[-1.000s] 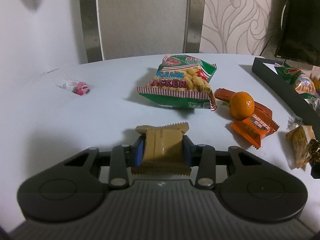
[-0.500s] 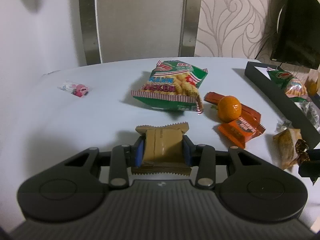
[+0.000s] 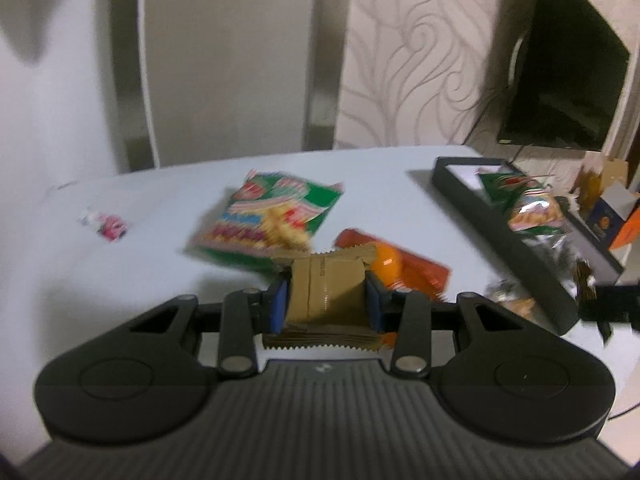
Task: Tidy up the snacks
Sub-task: 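Carry both items to the black box and open the left tool inside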
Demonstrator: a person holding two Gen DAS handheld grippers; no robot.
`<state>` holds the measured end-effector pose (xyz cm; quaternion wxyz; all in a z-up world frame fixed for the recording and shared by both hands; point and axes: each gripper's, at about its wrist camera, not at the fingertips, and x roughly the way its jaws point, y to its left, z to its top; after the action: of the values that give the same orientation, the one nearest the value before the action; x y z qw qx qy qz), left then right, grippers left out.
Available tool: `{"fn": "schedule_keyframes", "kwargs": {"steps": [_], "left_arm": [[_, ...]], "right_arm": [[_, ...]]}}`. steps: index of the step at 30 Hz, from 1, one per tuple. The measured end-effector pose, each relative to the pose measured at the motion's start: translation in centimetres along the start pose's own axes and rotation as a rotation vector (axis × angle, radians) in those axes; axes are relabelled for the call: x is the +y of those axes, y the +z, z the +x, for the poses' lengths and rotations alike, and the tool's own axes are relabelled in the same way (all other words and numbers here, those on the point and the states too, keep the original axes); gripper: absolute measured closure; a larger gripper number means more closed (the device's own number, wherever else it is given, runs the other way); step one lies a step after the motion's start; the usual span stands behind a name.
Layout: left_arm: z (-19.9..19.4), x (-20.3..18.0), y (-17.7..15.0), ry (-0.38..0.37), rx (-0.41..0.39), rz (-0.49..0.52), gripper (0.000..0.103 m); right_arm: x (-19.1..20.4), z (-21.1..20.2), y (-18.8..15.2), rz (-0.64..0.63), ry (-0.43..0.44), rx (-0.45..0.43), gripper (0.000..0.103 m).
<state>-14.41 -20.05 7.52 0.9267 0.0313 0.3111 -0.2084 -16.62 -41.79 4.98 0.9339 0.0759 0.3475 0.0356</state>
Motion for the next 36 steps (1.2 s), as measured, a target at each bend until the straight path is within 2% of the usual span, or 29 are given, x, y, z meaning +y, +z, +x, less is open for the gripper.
{"fn": "schedule_keyframes", "kwargs": {"steps": [6,13,26,30,36], "left_arm": [[-0.8,-2.1,0.3,-0.02,-0.033,0.041,0.061],[-1.4,-3.3,-0.2,-0.003,-0.038,0.068,0.061],[-1.4,-3.9,-0.3,0.021,-0.033,0.062,0.061],[-0.9,-4.5,-0.1,0.004,-0.03,0.068,0.061],[0.4,-6.9,1.0,-0.054,-0.037,0.116,0.061]], "right_arm": [[-4.9,-1.1,1.5,0.061,-0.111,-0.052,0.076],[-8.7,0.1,2.1,0.084,-0.167,-0.038,0.076],[-10.5,2.3,2.7,0.098,-0.187,-0.021,0.075],[-10.9,2.3,2.8,0.105,-0.188,-0.015,0.075],[-10.5,0.2,3.1,0.117,-0.146,-0.046,0.075]]}}
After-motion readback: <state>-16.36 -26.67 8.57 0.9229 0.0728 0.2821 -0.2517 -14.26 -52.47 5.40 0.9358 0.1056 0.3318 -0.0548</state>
